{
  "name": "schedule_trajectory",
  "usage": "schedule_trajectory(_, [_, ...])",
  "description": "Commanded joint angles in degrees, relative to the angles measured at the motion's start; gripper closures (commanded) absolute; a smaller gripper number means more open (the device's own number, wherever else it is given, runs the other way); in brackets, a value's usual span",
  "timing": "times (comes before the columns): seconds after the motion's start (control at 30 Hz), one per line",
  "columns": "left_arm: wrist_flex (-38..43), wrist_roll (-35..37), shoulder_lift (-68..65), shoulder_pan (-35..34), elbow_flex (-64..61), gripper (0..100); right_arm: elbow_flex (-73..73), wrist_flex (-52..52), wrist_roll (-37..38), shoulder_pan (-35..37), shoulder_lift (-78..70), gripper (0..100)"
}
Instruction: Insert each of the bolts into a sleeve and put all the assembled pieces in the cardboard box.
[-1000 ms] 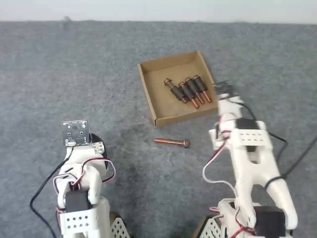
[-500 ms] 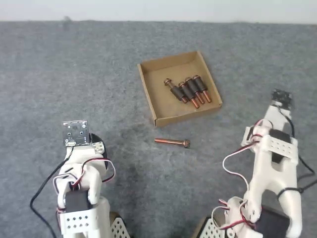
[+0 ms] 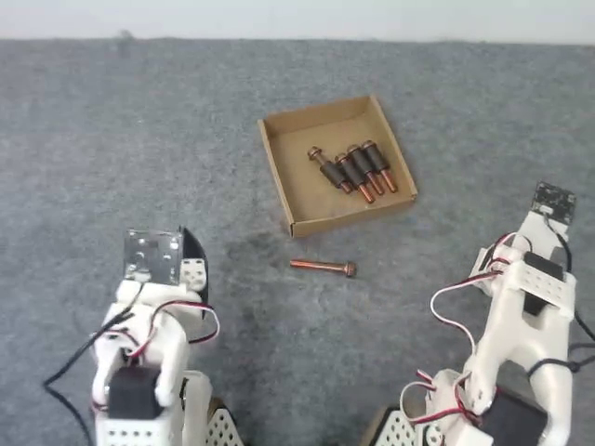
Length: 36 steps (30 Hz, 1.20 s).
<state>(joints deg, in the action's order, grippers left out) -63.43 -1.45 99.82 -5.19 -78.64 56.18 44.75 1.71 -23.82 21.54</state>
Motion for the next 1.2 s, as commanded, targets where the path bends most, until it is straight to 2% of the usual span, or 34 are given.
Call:
schedule_trajectory(0.0, [-0.1,-0.4,-13.8,0.5,12.6,99,-0.4,-1.5,1.6,-0.7,2.6,99.1])
schedule_trajectory(0.2, [-0.4,-0.8,-37.6,3.9,27.5,99,-0.4,-1.5,1.8,-0.7,2.6,99.1])
schedule_trajectory(0.3, [-0.4,-5.7,-43.8,8.9,31.3,99,-0.4,-1.5,1.9,-0.7,2.6,99.1])
schedule_trajectory(0.5, [-0.1,-17.1,-53.2,19.3,35.7,99,-0.4,-1.5,1.9,-0.7,2.6,99.1])
schedule_trajectory(0.7, [-0.1,-18.6,-67.8,25.7,41.7,99,-0.4,-1.5,1.9,-0.7,2.6,99.1])
schedule_trajectory(0.97, [0.6,-33.2,-83.5,35.8,44.5,99,-0.3,-1.2,2.0,-0.7,2.6,99.1])
schedule_trajectory(1.07, [3.2,-35.4,-86.8,38.0,44.5,98,-0.3,-1.1,2.0,-0.7,2.5,99.1])
schedule_trajectory(1.17, [7.1,-35.4,-90.0,37.9,44.7,92,-0.3,-1.1,2.3,-0.7,2.5,99.1])
